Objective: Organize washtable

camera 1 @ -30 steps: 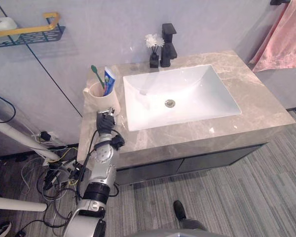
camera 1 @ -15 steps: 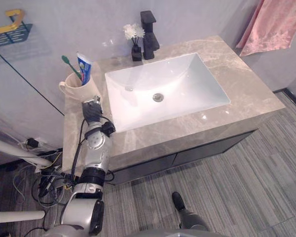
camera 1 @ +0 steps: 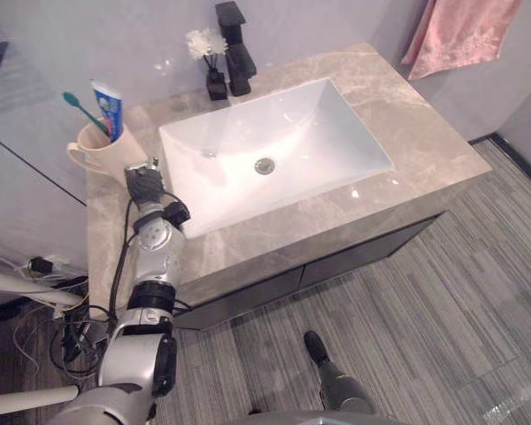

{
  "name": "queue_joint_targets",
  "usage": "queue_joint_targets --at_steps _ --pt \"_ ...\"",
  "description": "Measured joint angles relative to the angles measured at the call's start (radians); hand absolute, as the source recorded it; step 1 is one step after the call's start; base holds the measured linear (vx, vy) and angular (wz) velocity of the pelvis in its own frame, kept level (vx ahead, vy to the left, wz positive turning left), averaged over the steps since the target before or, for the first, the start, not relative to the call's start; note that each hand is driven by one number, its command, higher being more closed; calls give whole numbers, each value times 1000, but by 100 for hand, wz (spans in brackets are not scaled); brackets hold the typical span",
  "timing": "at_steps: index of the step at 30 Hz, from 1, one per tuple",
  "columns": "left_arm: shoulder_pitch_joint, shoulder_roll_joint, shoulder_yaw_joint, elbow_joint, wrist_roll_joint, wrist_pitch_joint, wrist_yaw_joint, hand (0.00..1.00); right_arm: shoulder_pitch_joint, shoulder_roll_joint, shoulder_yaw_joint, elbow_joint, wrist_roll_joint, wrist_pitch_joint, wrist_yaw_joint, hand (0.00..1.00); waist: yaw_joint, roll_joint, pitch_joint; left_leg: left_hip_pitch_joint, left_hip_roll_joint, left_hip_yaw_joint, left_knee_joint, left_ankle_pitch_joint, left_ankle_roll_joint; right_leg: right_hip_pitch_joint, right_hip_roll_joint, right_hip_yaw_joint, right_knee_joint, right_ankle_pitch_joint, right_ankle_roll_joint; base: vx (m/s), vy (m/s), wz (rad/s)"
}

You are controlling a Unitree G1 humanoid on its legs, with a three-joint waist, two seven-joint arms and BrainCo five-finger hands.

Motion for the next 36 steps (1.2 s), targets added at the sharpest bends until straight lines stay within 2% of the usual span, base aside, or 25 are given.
queue_joint_targets --at_steps 8,12,18,24,28,33,36 --pt "-135 81 2 60 1 6 -1 100 0 22 14 -25 2 0 21 0 0 -62 43 -68 -6 18 51 -3 3 -56 -7 39 1 36 2 -56 -15 -7" --pt "-150 109 1 62 2 9 -11 100 -1 21 14 -29 2 0 27 0 1 -72 50 -105 -6 18 86 -13 4 -81 -13 54 1 44 7 -63 -4 -1" --pt "-147 107 -7 37 4 13 -13 100 -1 23 14 -27 3 0 29 0 1 -80 52 -111 -5 15 105 -20 8 -77 -18 54 1 48 12 -7 4 1" --pt "-28 47 -55 -169 5 21 -24 100 -1 49 13 -24 3 0 31 0 5 -85 51 -99 -3 -13 110 -26 12 -42 -26 27 1 43 14 15 18 11" --pt "142 -15 -76 -407 5 15 -53 100 -1 53 6 -17 4 -1 40 0 25 -88 47 -86 -4 -45 111 -30 17 -11 -39 -1 1 32 17 -3 30 21" --pt "399 -87 -82 -657 11 -16 -99 100 1 52 -24 24 9 0 44 0 60 -88 -17 -80 -4 -89 106 -30 17 16 -49 -44 1 18 19 26 13 26" --pt "559 -115 -39 -767 29 -28 -132 100 8 46 -32 57 10 0 49 0 84 -89 -58 -62 -6 -104 100 -30 18 40 -54 -59 1 10 19 21 24 15"
